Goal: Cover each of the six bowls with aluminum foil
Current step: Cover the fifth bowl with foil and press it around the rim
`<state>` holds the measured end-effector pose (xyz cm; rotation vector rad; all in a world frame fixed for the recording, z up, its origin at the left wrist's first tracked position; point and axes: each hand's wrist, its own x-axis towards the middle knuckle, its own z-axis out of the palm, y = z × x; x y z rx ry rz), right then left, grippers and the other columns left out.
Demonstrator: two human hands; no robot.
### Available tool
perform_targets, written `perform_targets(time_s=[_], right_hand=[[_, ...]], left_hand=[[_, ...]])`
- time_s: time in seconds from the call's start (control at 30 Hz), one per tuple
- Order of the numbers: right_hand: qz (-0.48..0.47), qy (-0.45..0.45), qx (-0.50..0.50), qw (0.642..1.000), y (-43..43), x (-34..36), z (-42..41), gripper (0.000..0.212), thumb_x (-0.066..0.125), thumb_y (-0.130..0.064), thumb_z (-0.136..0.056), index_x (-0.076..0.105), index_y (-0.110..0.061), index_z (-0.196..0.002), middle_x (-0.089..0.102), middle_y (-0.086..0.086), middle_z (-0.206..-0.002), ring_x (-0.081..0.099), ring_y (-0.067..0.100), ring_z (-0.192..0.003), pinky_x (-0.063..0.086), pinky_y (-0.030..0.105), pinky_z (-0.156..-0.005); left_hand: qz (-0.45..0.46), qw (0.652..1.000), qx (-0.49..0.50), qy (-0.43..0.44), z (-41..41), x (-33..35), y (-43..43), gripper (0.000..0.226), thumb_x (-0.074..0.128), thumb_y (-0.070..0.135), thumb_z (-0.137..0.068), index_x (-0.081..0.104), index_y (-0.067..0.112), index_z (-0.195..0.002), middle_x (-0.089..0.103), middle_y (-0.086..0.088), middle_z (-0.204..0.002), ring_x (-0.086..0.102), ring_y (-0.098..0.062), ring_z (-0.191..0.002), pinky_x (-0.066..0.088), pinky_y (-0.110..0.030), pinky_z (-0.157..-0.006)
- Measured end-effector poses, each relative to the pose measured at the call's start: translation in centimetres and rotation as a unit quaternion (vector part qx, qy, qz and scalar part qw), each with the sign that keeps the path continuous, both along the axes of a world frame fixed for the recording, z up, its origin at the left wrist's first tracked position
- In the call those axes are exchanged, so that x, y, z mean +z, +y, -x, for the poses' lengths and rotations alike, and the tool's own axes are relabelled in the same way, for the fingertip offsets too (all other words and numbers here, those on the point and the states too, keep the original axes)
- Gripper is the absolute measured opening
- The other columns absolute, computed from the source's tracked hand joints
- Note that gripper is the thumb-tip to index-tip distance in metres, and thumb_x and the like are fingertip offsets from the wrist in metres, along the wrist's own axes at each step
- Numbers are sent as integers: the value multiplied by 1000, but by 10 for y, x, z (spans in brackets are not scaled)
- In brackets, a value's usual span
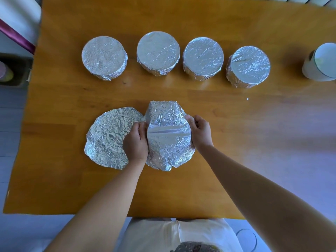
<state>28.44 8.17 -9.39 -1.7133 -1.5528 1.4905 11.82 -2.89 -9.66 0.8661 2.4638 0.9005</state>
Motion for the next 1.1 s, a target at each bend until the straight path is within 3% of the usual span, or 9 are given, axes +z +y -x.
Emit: perform_targets(time_s=[0.1, 0.2, 0.27, 0.47, 0.6, 0.77, 0.87, 0.97, 1.1], right_hand=[[20, 2, -5, 1000, 1, -1, -1, 49, 59, -47, -93, 38, -13, -66, 35, -12, -42, 37, 20, -41, 33, 33, -44], [36, 10, -6, 999, 2, -2, -4, 59, 53, -58, -90, 47, 0, -77, 44, -1, -49, 41, 22, -47, 36, 36, -48], [45, 9, -5, 999, 3, -2, -5, 60, 52, -55, -92, 49, 3, -83, 45, 0, -49, 42, 21, -44, 35, 32, -46], [39, 2, -13, 999, 6, 1, -2, 58, 55, -55, -90, 50, 2, -78, 43, -2, -47, 38, 18, -43, 31, 29, -44], [15, -28, -27, 999, 7, 1, 1, 49, 58, -43, -94, 51, -1, -71, 48, 3, -54, 44, 20, -53, 35, 32, -53], [-3, -23, -33, 999, 1, 2, 6, 47, 56, -39, -97, 47, 0, -73, 40, 1, -52, 37, 14, -40, 31, 24, -38], [4, -5, -26, 1000, 0, -1, 6, 54, 57, -42, -96, 44, 6, -77, 38, 0, -52, 36, 16, -40, 31, 27, -39], [10, 16, -21, 1000, 0, 0, 4, 48, 58, -42, -96, 49, 3, -82, 42, -1, -50, 39, 16, -33, 33, 27, -33], [-1, 17, -27, 999, 1, 0, 5, 35, 60, -37, -95, 55, -5, -81, 49, -9, -52, 42, 8, -42, 34, 25, -43]], left_hand=[[22, 999, 25, 18, 5, 2, -4, 39, 44, 37, -105, 61, 7, -87, 58, -1, -63, 51, -25, -56, 26, -30, -49], [21, 998, 49, 14, 7, 8, -5, 37, 46, 41, -104, 63, 8, -97, 66, -4, -75, 54, -23, -63, 35, -32, -55], [25, 998, 59, 1, 10, 12, -6, 37, 46, 43, -103, 63, 10, -98, 64, 1, -76, 55, -21, -65, 34, -31, -57], [-21, 995, 79, -64, 14, 12, -12, 34, 55, 41, -100, 60, 16, -78, 56, 8, -60, 54, -16, -55, 34, -27, -52], [10, 998, 66, -6, 11, 11, -8, 37, 55, 41, -100, 63, 12, -78, 56, 3, -60, 49, -21, -55, 25, -25, -47], [54, 997, 20, 55, 2, 5, -4, 40, 45, 39, -104, 63, 9, -87, 60, -7, -60, 49, -26, -51, 23, -29, -46], [66, 996, 9, 62, -5, 4, 0, 39, 44, 38, -105, 64, 8, -91, 53, -3, -57, 46, -25, -50, 21, -29, -47], [73, 996, 5, 53, -8, 3, 3, 32, 45, 33, -105, 65, 9, -100, 63, -10, -66, 49, -26, -57, 29, -33, -53], [51, 997, 9, 52, -4, 1, 0, 40, 42, 39, -105, 61, 7, -91, 59, -8, -61, 53, -29, -54, 29, -33, -50]])
